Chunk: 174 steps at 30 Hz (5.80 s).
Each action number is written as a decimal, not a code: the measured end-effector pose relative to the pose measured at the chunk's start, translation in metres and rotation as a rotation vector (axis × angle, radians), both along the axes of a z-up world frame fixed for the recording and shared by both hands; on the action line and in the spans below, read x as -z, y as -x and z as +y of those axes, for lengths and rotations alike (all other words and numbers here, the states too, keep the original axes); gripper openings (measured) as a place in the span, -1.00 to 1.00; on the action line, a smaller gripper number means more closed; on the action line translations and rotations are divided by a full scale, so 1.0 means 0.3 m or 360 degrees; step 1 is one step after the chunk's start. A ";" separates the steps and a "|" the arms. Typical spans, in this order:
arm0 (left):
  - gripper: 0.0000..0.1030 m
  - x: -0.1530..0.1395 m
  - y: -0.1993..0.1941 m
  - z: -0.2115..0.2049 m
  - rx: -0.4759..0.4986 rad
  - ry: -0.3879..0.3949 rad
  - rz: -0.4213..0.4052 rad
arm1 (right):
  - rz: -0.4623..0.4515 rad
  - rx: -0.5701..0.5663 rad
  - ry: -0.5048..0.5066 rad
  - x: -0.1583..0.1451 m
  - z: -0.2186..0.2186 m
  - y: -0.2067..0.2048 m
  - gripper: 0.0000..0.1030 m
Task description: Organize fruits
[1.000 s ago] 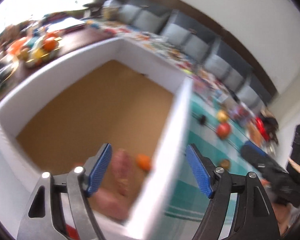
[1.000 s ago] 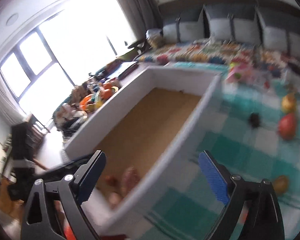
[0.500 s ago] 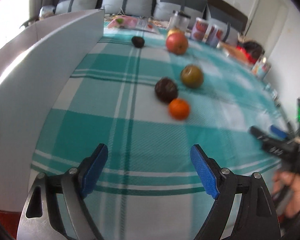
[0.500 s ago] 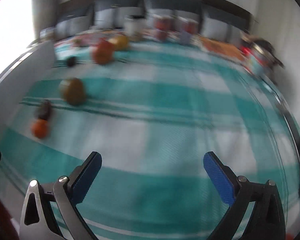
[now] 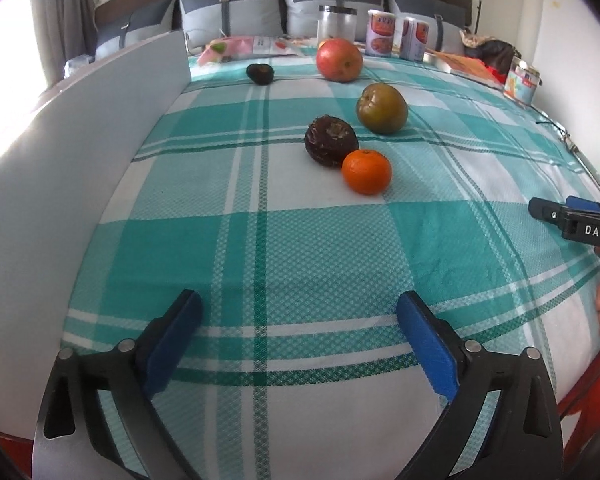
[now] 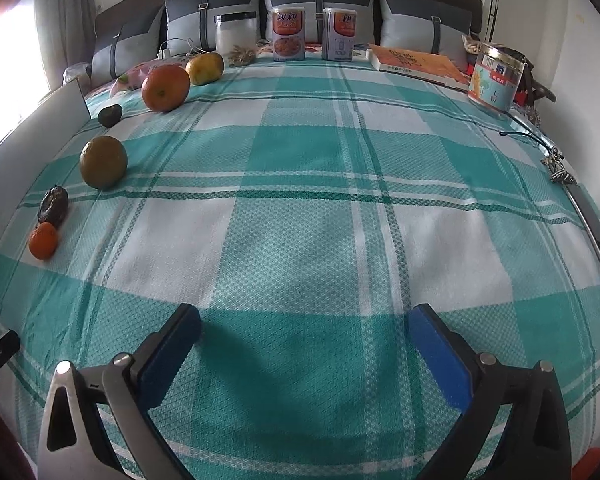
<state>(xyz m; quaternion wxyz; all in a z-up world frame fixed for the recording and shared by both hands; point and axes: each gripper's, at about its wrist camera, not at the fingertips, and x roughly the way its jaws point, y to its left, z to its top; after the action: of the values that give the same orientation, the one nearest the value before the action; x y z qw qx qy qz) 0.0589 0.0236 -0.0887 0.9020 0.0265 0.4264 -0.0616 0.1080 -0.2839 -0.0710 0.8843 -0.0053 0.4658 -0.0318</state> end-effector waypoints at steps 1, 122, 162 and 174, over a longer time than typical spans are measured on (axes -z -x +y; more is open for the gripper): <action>0.94 0.002 -0.006 -0.003 0.0001 -0.0001 0.0000 | 0.0000 0.0001 0.0002 0.000 0.000 0.000 1.00; 0.91 -0.021 -0.015 0.077 0.0029 0.0312 0.0072 | 0.0003 0.0002 -0.0008 -0.002 -0.002 -0.001 1.00; -0.40 -0.076 -0.031 0.224 -0.0141 0.0495 0.0118 | 0.0264 -0.0276 -0.0584 -0.105 0.461 -0.468 0.50; -0.41 -0.467 -0.016 0.410 -0.0233 0.0949 -0.0064 | 0.0144 -0.0479 -0.0805 -0.357 0.545 -0.415 -0.10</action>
<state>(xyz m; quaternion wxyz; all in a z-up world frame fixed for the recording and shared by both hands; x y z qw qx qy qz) 0.0637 0.1467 0.0513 0.8803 -0.2689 0.3725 -0.1182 0.2325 -0.1205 0.0360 0.8307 0.1448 0.4918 0.2169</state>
